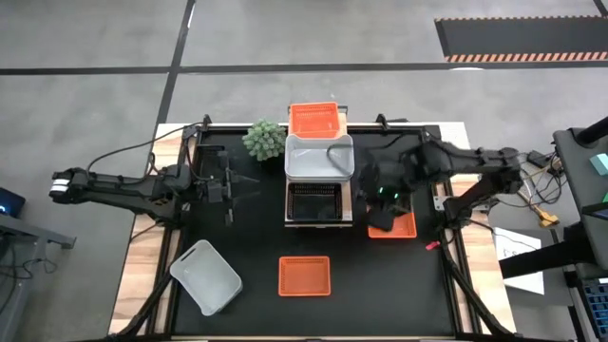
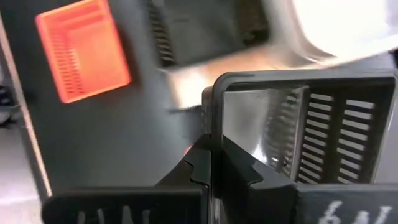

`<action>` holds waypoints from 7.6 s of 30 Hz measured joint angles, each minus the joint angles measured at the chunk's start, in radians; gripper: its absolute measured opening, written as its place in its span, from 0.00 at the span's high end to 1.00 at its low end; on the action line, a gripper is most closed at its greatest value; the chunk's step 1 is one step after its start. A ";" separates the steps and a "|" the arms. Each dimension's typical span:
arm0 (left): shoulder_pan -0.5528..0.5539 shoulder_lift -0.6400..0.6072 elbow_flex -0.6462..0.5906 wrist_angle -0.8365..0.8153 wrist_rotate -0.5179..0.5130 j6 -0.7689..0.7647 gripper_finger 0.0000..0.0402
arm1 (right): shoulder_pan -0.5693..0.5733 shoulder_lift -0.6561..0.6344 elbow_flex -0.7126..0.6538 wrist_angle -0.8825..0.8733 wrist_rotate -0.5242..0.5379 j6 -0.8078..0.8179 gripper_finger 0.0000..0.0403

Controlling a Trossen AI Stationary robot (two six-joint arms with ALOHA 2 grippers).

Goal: Stack baskets on shelf by color
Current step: Stack the right black bin into the black bin on the shelf, then stack the gray bin into the gray bins on the shelf

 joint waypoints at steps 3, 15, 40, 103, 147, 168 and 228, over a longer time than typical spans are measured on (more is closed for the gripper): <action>0.000 0.003 0.000 -0.002 0.000 0.000 0.71 | 0.062 0.075 0.080 0.011 0.012 -0.001 0.98; 0.000 0.026 0.000 -0.001 0.000 -0.006 0.71 | 0.134 0.373 0.439 0.011 0.153 -0.133 0.98; 0.000 0.138 0.000 -0.151 0.012 -0.019 0.71 | 0.111 0.416 0.442 0.202 0.273 -0.274 0.98; -0.001 0.340 0.092 -0.133 0.035 0.005 0.71 | 0.034 0.481 0.450 0.305 0.271 -0.542 0.94; -0.144 0.472 0.072 0.218 0.074 -0.332 0.71 | -0.063 -0.458 -1.143 1.771 -0.077 -1.059 0.98; -0.143 0.471 0.074 0.216 -0.025 -0.470 0.71 | -0.065 -0.478 -1.145 1.730 -0.070 -0.947 0.97; -0.114 0.368 0.084 -0.211 -0.570 -0.829 0.71 | -0.065 -0.486 -1.145 1.646 -0.006 -0.988 0.83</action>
